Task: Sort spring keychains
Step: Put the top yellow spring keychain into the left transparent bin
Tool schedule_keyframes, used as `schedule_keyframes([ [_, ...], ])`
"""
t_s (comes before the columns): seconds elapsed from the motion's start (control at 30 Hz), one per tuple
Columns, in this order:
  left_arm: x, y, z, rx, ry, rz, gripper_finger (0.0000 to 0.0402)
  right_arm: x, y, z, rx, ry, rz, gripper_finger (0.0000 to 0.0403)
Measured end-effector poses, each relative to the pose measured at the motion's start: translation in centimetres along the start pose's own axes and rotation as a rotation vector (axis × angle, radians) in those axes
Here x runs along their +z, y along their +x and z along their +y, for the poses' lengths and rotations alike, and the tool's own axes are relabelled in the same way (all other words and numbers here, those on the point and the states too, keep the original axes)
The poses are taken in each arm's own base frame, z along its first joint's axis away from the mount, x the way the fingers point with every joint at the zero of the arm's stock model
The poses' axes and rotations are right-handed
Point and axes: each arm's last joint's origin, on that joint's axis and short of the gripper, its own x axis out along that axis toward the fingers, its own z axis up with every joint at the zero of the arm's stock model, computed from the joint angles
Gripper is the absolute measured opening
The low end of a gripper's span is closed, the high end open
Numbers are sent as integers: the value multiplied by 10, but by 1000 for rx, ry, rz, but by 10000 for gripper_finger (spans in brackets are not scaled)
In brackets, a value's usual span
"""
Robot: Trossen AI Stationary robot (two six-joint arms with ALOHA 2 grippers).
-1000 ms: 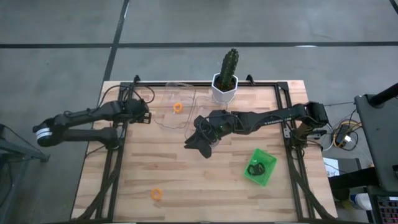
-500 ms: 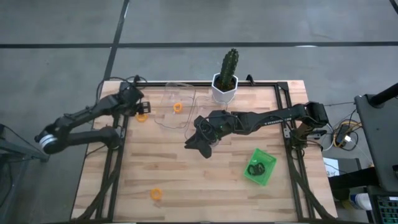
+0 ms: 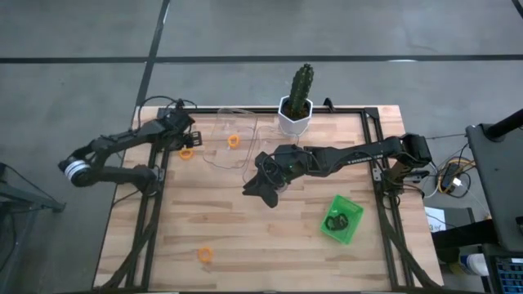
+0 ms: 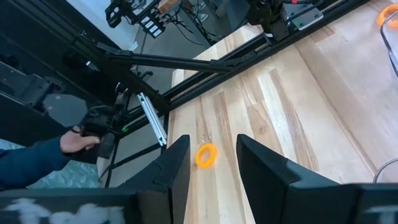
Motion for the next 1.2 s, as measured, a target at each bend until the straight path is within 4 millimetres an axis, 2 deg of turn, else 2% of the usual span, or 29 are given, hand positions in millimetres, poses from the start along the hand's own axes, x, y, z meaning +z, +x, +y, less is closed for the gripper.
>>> schedule_keyframes([
  [0.2, 5, 21, 3, 32, -68, 110, 163, 0, 0, 0, 0, 0, 0, 118],
  [0.4, 6, 28, 5, 59, -80, 144, 163, 0, 0, 0, 0, 0, 0, 114],
  [0.73, 7, 24, 5, 33, -88, 123, 163, 0, 0, 0, 0, -11, 0, 125],
  [0.97, 13, 6, 4, -19, -75, 63, 163, 0, 0, 0, -1, -12, 0, 120],
  [1.2, 3, 7, 16, 110, -23, 95, 163, 0, 0, -1, -3, -18, 3, 112],
])
